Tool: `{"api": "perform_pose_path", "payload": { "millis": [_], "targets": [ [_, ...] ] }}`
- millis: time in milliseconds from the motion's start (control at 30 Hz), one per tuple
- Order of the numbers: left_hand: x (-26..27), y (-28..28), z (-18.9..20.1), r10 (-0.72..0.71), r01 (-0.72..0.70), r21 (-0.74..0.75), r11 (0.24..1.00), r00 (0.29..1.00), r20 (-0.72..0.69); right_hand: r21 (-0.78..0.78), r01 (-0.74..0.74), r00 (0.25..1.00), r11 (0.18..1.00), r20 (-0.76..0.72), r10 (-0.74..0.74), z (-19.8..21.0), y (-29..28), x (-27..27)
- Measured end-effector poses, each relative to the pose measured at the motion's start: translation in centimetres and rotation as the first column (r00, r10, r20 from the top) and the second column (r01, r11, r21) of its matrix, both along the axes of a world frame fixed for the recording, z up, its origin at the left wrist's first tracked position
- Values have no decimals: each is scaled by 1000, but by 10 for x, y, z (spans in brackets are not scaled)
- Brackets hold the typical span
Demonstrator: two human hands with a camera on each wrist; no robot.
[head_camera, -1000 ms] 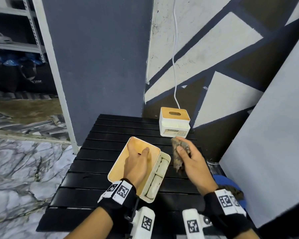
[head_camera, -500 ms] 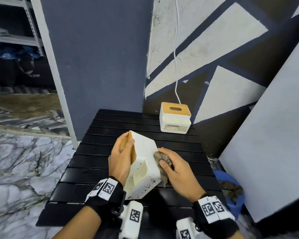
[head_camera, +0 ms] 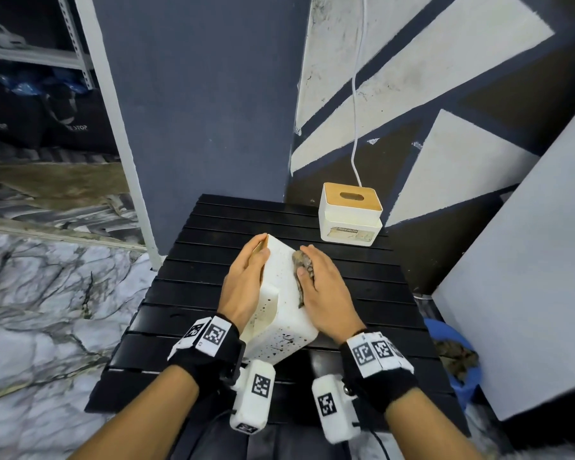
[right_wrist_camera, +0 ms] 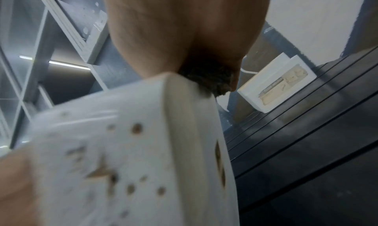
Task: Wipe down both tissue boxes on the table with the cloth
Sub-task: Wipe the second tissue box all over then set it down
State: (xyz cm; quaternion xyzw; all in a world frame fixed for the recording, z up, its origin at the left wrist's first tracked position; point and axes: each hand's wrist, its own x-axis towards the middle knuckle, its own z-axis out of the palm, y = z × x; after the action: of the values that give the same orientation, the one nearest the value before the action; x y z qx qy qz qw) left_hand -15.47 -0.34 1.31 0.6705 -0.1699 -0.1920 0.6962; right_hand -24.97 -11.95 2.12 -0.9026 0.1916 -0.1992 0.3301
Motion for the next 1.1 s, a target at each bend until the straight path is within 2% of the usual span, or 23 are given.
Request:
{"api": "perform_pose_path", "payload": {
  "millis": [167, 367, 500, 733, 867, 1000, 1100],
  "targets": [
    [0, 0, -1, 47, -47, -29, 998, 999, 9, 40, 33, 999, 999, -5, -33, -2, -13, 16],
    [0, 1, -1, 79, -78, -63, 995, 997, 14, 22, 0, 996, 1000, 93, -2, -11, 33, -39],
    [0, 3, 0, 51, -52, -75, 996, 999, -6, 1, -33, 996, 999, 81, 33, -14, 50, -62],
    [0, 1, 2, 22, -22, -49, 999, 1000, -7, 41, 13, 1000, 999, -23, -12, 4, -6, 9],
    [0, 1, 3, 52, -52, -39, 998, 999, 5, 48, 7, 998, 999, -61, -4, 9, -17, 24],
    [-4, 0, 4, 76, -76, -20, 997, 997, 17, 86, 25, 999, 996, -22, -23, 6, 0, -1],
    [-5, -1, 4, 94, -93, -19, 995, 995, 22, 57, 3, 1000, 998, 29, -5, -1, 23, -34]
  ]
}}
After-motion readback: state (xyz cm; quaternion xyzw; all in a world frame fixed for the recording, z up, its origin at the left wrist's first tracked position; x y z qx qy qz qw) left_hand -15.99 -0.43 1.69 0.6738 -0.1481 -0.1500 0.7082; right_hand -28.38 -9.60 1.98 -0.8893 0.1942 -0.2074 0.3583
